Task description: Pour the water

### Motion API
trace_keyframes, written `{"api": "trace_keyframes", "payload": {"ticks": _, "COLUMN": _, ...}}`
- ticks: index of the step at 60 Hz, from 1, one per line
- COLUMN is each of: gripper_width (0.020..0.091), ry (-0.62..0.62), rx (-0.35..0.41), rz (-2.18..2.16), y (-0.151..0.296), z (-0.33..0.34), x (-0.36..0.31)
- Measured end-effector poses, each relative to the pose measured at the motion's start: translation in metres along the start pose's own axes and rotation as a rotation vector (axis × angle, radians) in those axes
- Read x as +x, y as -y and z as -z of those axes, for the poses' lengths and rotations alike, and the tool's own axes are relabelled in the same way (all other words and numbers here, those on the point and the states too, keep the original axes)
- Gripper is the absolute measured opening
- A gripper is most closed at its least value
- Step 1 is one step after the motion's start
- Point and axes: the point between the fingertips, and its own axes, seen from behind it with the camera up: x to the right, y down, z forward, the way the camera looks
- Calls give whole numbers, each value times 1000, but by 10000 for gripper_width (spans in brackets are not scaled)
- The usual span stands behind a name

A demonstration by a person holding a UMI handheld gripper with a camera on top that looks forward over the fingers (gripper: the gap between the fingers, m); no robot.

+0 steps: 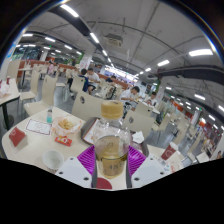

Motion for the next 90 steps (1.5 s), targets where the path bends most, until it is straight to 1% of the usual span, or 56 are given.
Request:
{"api": "trace_keyframes", "payload": {"ticks": 9, "gripper_width": 385, "ry": 56, "rx": -64, "rz": -221, "y": -54, "z": -21, "x": -4}}
{"api": "trace_keyframes", "payload": {"ticks": 14, "gripper_width": 385, "ry": 58, "rx": -86, "rz": -267, "y": -79, "z": -31, "x": -5}}
{"api": "trace_keyframes", "payload": {"ticks": 22, "gripper_width": 386, "ry": 63, "rx": -148, "rz": -344, "y": -120, "z": -38, "x": -15}}
{"api": "trace_keyframes", "payload": {"ticks": 24, "gripper_width": 398, "ry": 73, "rx": -165, "rz": -365, "y": -129, "z": -37, "x": -20}}
{"api": "trace_keyframes", "payload": {"ticks": 26, "gripper_width": 392, "ry": 64, "rx": -129, "rz": -376, "y": -126, "z": -36, "x": -18}}
{"api": "trace_keyframes", "payload": {"ticks": 27, "gripper_width": 388, "ry": 64, "rx": -140, "rz": -372, "y": -128, "z": -36, "x": -17}}
{"api": "trace_keyframes", "payload": {"ticks": 29, "gripper_width": 391, "ry": 62, "rx": -126, "rz": -362, "y": -128, "z": -33, "x": -18}}
{"api": "trace_keyframes", "payload": {"ticks": 33, "gripper_width": 406, "ry": 55, "rx": -123, "rz": -354, "y": -128, "z": -33, "x": -18}}
{"api": "trace_keyframes", "payload": {"ticks": 39, "gripper_width": 502, "ry": 61, "rx": -135, "rz": -344, "y": -129, "z": -32, "x": -19}}
{"api": "trace_keyframes", "payload": {"ticks": 40, "gripper_width": 547, "ry": 64, "rx": -148, "rz": -339, "y": -131, "z": -32, "x": -20}}
{"api": "trace_keyframes", "payload": {"ticks": 43, "gripper_width": 732, "ry": 79, "rx": -185, "rz": -323, "y": -135, "z": -27, "x": -23}}
{"api": "trace_keyframes", "payload": {"ticks": 44, "gripper_width": 832, "ry": 83, "rx": -194, "rz": -320, "y": -135, "z": -25, "x": -24}}
{"api": "trace_keyframes", "payload": {"ticks": 45, "gripper_width": 869, "ry": 88, "rx": -202, "rz": -316, "y": -134, "z": -22, "x": -24}}
{"api": "trace_keyframes", "payload": {"ticks": 48, "gripper_width": 839, "ry": 86, "rx": -232, "rz": -308, "y": -132, "z": -9, "x": -21}}
{"api": "trace_keyframes", "payload": {"ticks": 51, "gripper_width": 850, "ry": 79, "rx": -245, "rz": -303, "y": -126, "z": 5, "x": -18}}
{"api": "trace_keyframes", "payload": {"ticks": 62, "gripper_width": 847, "ry": 53, "rx": -298, "rz": -335, "y": -93, "z": 82, "x": -12}}
{"api": "trace_keyframes", "payload": {"ticks": 73, "gripper_width": 849, "ry": 46, "rx": -309, "rz": -355, "y": -63, "z": 151, "x": -19}}
{"api": "trace_keyframes", "payload": {"ticks": 80, "gripper_width": 848, "ry": 23, "rx": -298, "rz": -355, "y": -51, "z": 175, "x": -20}}
{"api": "trace_keyframes", "payload": {"ticks": 90, "gripper_width": 846, "ry": -4, "rx": -303, "rz": -339, "y": -47, "z": 192, "x": -22}}
